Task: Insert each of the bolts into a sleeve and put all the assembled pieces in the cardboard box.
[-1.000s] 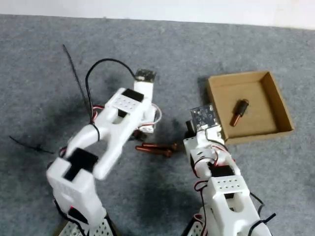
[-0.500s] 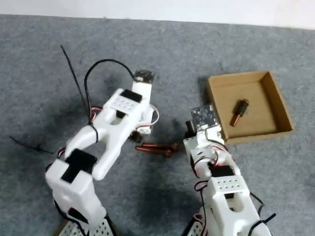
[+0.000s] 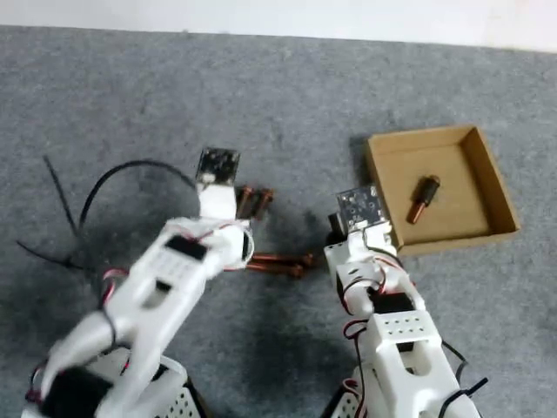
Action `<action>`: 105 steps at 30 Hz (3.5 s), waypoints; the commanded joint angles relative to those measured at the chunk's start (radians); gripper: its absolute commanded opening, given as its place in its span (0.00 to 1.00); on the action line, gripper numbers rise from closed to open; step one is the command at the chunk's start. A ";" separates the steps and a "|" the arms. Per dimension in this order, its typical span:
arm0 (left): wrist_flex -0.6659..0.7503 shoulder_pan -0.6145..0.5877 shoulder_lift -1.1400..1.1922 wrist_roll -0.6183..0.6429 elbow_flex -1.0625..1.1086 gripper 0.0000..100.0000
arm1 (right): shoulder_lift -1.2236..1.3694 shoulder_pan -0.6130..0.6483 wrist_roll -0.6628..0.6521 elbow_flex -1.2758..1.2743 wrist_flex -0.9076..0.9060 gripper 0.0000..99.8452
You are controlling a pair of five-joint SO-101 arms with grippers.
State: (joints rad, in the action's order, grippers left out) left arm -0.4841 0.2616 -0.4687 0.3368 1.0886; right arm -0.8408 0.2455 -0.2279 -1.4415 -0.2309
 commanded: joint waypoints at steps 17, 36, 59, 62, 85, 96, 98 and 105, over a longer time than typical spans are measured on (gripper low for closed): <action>0.011 -0.010 -0.050 0.000 -0.022 0.15 | -0.027 -0.013 0.008 0.010 0.004 0.00; -0.112 0.051 0.183 -0.094 -0.338 0.22 | -0.025 -0.013 0.008 0.012 0.004 0.00; -0.101 0.074 0.581 -0.201 -0.578 0.12 | -0.021 -0.013 0.008 0.015 0.005 0.00; -0.101 0.042 0.610 -0.195 -0.607 0.15 | -0.022 -0.013 0.008 0.015 0.005 0.00; -0.318 0.038 0.843 -0.195 -0.894 0.17 | -0.024 -0.013 0.008 0.015 0.005 0.00; -0.420 0.036 0.901 -0.201 -0.983 0.10 | -0.024 -0.013 0.008 0.015 0.005 0.00; -0.420 0.038 0.903 -0.201 -0.980 0.01 | -0.024 -0.013 0.008 0.015 0.005 0.00; -0.422 0.036 0.900 -0.196 -0.977 0.00 | -0.025 -0.013 0.008 0.015 0.005 0.00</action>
State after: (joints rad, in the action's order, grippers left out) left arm -0.8953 0.3107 0.4319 0.1419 0.1235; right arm -0.8408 0.2455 -0.2279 -1.4415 -0.2309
